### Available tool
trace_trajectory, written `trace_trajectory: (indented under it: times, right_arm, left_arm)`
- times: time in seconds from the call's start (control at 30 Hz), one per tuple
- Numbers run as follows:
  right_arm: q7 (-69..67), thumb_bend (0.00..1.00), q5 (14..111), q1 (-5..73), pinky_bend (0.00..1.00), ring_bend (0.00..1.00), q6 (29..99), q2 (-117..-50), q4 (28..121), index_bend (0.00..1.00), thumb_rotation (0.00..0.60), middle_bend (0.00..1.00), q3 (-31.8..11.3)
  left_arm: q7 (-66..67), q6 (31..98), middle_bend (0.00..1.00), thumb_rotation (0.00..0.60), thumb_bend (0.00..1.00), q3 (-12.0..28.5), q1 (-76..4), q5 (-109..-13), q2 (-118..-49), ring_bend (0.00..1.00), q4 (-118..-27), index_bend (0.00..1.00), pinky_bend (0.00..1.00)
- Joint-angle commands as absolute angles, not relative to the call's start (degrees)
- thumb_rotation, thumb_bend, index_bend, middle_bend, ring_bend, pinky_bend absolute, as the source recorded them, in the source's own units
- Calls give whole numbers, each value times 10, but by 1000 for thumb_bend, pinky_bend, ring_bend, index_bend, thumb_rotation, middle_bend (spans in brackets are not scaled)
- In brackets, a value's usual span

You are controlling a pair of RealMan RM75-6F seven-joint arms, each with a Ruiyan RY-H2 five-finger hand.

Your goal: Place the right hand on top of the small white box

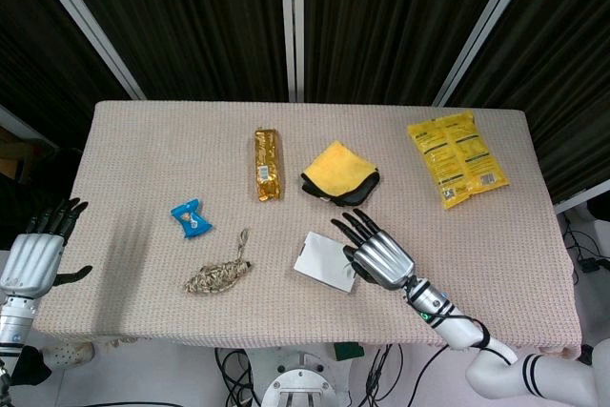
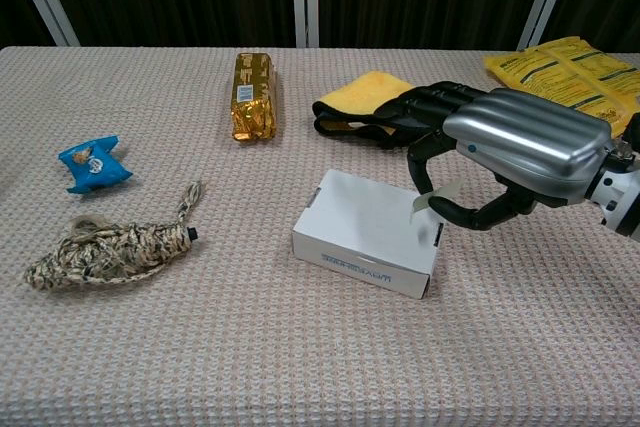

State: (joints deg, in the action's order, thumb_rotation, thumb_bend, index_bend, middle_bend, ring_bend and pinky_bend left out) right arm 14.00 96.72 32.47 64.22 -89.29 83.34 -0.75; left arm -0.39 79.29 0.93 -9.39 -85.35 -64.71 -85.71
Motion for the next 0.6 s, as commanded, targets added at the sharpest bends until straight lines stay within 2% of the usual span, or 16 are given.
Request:
trace_trajectory:
  times: [0.03, 0.47, 0.6]
  right_arm:
    - [149, 440, 966, 330, 0, 0, 637, -897, 833, 628, 600, 43, -9]
    - [167, 435, 951, 340, 0, 0, 621, -912, 817, 628, 600, 41, -11]
    - [168, 406, 949, 343, 0, 0, 621, -914, 816, 577, 600, 37, -11]
  left_arm:
    - [-5, 791, 56, 600, 21, 9, -95, -854, -648, 0, -855, 83, 93]
    - [-22, 790, 56, 600, 21, 12, -94, -849, -649, 0, -843, 83, 93]
    - [-27, 789, 56, 600, 21, 12, -93, -848, -649, 0, -839, 83, 93]
